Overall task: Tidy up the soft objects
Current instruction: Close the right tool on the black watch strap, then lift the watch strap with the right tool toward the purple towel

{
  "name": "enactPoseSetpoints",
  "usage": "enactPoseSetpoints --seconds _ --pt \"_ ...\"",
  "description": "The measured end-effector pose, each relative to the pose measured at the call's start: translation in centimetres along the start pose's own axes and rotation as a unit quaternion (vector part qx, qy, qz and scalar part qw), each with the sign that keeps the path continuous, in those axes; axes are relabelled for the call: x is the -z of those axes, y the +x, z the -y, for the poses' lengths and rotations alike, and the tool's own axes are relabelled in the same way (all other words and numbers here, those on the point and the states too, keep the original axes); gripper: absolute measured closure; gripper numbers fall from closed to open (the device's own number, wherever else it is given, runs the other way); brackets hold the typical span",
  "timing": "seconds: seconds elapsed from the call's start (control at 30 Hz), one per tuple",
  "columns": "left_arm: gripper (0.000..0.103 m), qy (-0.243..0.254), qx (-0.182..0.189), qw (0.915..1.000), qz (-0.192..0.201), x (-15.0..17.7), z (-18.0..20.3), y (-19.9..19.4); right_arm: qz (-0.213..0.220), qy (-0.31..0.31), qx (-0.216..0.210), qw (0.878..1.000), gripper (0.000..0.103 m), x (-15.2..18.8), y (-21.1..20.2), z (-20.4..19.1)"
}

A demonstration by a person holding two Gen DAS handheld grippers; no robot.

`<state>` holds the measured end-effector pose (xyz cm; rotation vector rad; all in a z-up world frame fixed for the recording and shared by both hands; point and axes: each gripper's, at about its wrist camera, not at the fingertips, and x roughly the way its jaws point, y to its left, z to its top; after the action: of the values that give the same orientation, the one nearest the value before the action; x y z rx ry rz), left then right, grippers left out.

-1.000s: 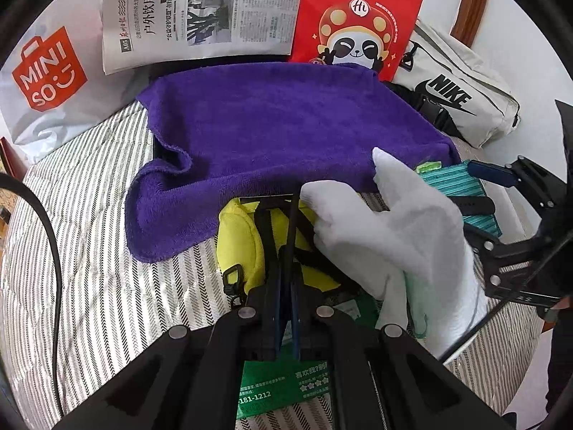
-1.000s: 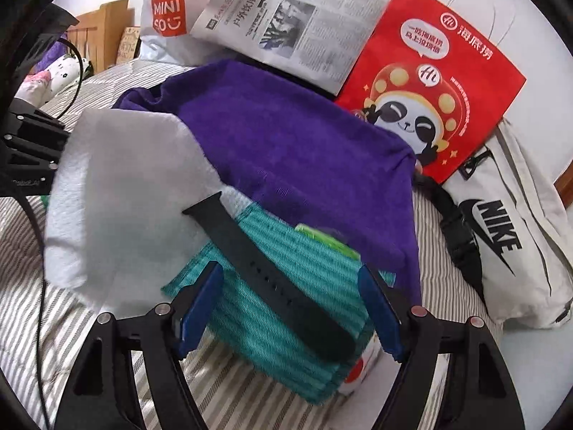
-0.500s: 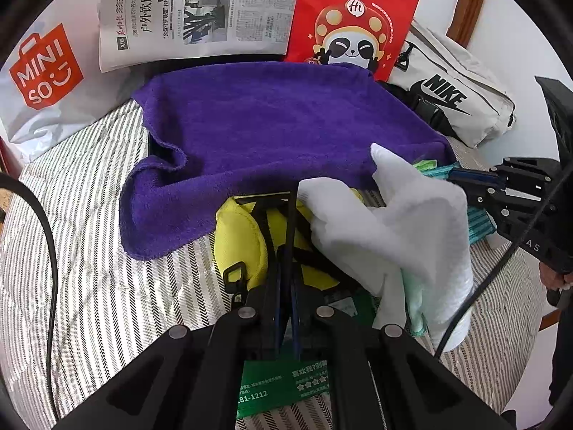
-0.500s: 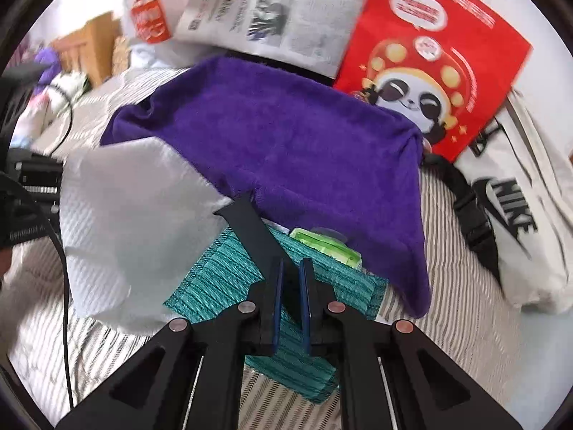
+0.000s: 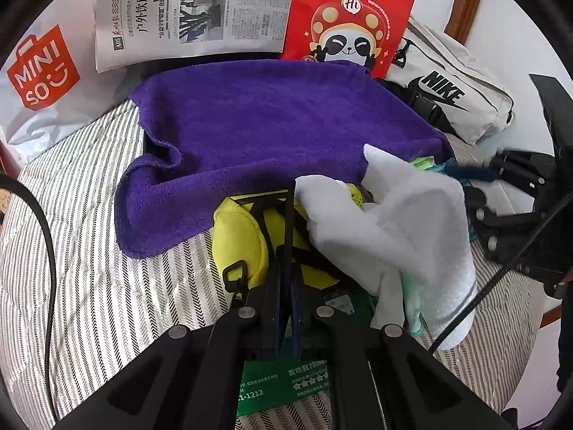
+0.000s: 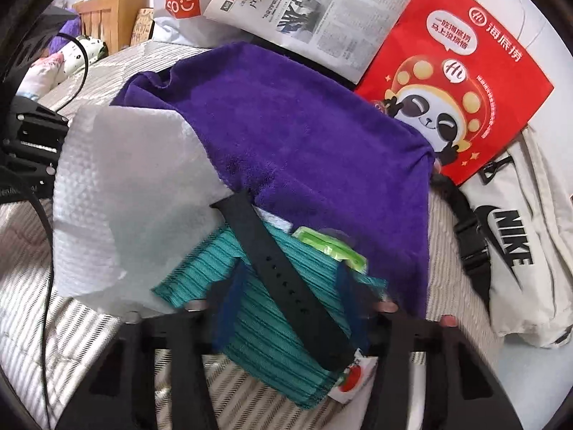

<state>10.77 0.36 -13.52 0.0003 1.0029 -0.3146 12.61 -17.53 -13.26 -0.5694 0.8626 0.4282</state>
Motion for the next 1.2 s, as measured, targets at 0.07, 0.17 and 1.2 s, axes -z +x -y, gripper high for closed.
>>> enactPoseSetpoints --seconds 0.07,0.17,1.2 --pt "0.098 -0.001 0.000 1.0000 0.000 0.0 0.0 0.1 -0.010 0.007 -0.020 1.000 0.082 -0.3 -0.1 -0.1" --pt "0.098 0.002 -0.003 1.0000 -0.001 0.0 0.2 0.1 -0.022 0.024 -0.030 0.999 0.082 -0.7 -0.2 0.3" --pt "0.098 0.001 0.011 0.9999 -0.007 0.0 0.3 0.2 -0.035 0.048 -0.045 0.997 0.083 -0.2 -1.0 -0.7"
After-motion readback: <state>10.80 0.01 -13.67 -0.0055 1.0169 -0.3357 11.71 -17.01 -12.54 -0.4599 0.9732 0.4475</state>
